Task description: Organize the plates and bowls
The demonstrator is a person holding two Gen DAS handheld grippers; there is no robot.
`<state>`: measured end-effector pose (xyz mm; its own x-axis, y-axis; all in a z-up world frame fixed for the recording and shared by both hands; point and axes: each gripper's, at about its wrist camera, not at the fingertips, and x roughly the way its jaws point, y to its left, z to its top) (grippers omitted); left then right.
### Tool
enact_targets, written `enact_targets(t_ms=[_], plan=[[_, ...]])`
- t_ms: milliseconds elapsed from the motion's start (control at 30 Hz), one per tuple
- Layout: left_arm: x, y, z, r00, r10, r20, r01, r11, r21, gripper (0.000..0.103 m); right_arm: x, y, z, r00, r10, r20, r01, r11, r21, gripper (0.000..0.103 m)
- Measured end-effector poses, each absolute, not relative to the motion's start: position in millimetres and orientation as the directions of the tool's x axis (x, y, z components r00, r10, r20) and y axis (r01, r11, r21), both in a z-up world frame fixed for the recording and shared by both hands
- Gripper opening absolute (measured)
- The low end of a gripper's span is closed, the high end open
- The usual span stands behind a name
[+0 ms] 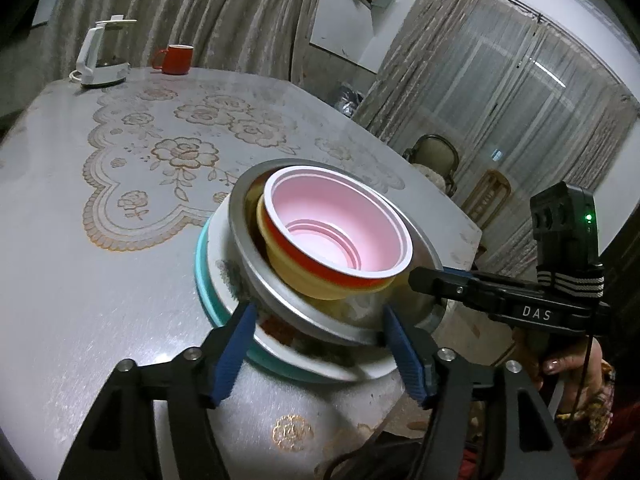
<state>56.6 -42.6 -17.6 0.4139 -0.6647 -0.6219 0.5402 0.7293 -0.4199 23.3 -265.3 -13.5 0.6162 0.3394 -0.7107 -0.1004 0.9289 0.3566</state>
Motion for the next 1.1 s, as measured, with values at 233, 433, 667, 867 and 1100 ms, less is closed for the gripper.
enact_targets(t_ms=[233, 433, 667, 867, 1100], plan=[[41, -34, -19, 0.444, -0.626, -0.641, 0.532, 0.76, -0.373, 0.071, 12, -264, -10, 0.634, 0.326, -0.702, -0.093, 0.933, 0.349, 0.038], [17, -31, -20, 0.473, -0.611, -0.635, 0.541, 0.77, -0.338, 0.075, -3, -263, -3, 0.666, 0.276, -0.693, -0.081, 0.95, 0.301, 0.039], [-7, -29, -3, 0.569, -0.578, -0.584, 0.517, 0.804, -0.292, 0.098, -28, -249, 9, 0.708, 0.236, -0.666, -0.118, 0.969, 0.217, 0.039], [-19, -33, 4, 0.636, -0.502, -0.585, 0.475, 0.853, -0.216, 0.103, -40, -239, 10, 0.723, 0.229, -0.652, -0.119, 0.971, 0.209, 0.041], [-23, -33, -1, 0.675, -0.411, -0.613, 0.411, 0.899, -0.15, 0.103, -52, -231, 10, 0.737, 0.209, -0.643, -0.114, 0.976, 0.187, 0.043]])
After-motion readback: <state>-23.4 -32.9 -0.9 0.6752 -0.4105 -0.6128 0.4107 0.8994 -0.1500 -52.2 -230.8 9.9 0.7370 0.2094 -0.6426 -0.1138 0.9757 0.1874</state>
